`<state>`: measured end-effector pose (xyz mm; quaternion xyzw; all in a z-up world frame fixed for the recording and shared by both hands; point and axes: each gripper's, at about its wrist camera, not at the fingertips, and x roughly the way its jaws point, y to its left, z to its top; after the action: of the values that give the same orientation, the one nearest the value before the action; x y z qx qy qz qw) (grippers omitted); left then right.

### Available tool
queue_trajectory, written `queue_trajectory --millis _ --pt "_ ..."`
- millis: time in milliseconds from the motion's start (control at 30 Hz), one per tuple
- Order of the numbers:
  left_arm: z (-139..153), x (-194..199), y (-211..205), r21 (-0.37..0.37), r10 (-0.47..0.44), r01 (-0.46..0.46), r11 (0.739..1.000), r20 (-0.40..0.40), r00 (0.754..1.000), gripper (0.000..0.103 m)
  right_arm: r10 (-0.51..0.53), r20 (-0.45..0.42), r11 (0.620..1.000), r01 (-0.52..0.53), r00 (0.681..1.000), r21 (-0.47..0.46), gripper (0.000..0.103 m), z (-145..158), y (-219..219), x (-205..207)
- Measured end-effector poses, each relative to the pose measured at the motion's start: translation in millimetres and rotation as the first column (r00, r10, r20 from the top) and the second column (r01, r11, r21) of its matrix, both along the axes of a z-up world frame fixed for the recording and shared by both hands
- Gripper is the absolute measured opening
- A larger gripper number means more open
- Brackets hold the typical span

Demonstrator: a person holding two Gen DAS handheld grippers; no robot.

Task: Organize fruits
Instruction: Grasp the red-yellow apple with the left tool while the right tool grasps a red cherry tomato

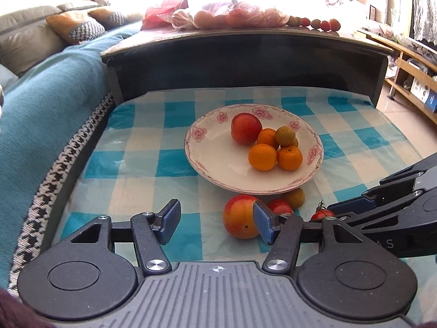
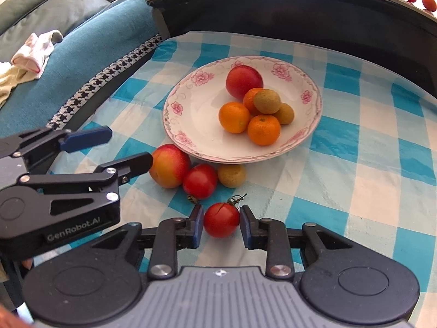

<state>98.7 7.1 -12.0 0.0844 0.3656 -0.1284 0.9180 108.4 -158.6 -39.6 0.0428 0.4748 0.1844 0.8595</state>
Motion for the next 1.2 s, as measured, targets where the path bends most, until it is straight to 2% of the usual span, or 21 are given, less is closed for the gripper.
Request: queue_trajectory --millis 67,133,200,400,500,733,800,867,1200 --pt "-1.5 3.5 0.9 -0.012 -0.001 0.001 1.000 -0.014 1.000 0.066 -0.008 -0.001 1.000 0.008 1.000 0.007 0.041 1.7 -4.1 -0.2" --pt "-4.8 6.1 -0.6 0.015 0.002 -0.001 1.000 -0.016 1.000 0.066 -0.013 -0.005 1.000 0.013 1.000 0.015 0.041 2.1 -7.3 -0.4" --pt "-6.6 9.3 2.2 -0.013 0.005 -0.005 1.000 -0.031 1.000 0.068 -0.012 -0.009 1.000 0.013 1.000 0.018 0.041 1.6 -9.0 -0.5" --pt "-11.7 13.1 -8.2 -0.032 -0.051 0.049 0.998 -0.065 0.997 0.066 -0.019 -0.028 1.000 0.019 0.999 0.015 0.042 -4.3 -14.0 -0.2" --pt "-16.6 13.1 -14.5 -0.016 -0.065 0.064 0.998 -0.077 0.995 0.066 -0.024 -0.032 1.000 0.025 0.999 0.016 0.042 -5.9 -16.5 0.8" --pt "-21.9 23.4 -14.1 -0.058 -0.040 0.035 0.998 -0.093 0.995 0.066 -0.022 -0.039 1.000 0.022 0.999 0.014 0.042 -8.7 -16.2 0.1" --pt "-23.2 26.5 -12.7 -0.084 -0.033 0.024 0.996 -0.101 0.994 0.064 -0.023 -0.039 1.000 0.024 0.999 0.015 0.042 -9.1 -16.1 -0.3" --pt "-24.8 28.7 -11.3 -0.115 -0.031 0.018 0.993 -0.119 0.992 0.053 -0.023 -0.040 1.000 0.024 0.999 0.015 0.042 -9.2 -16.2 -0.3" --pt "-18.9 15.2 -7.2 -0.105 -0.028 0.014 0.994 -0.132 0.991 0.052 -0.027 -0.037 0.999 0.028 0.999 0.016 0.042 -8.4 -20.2 -0.9"
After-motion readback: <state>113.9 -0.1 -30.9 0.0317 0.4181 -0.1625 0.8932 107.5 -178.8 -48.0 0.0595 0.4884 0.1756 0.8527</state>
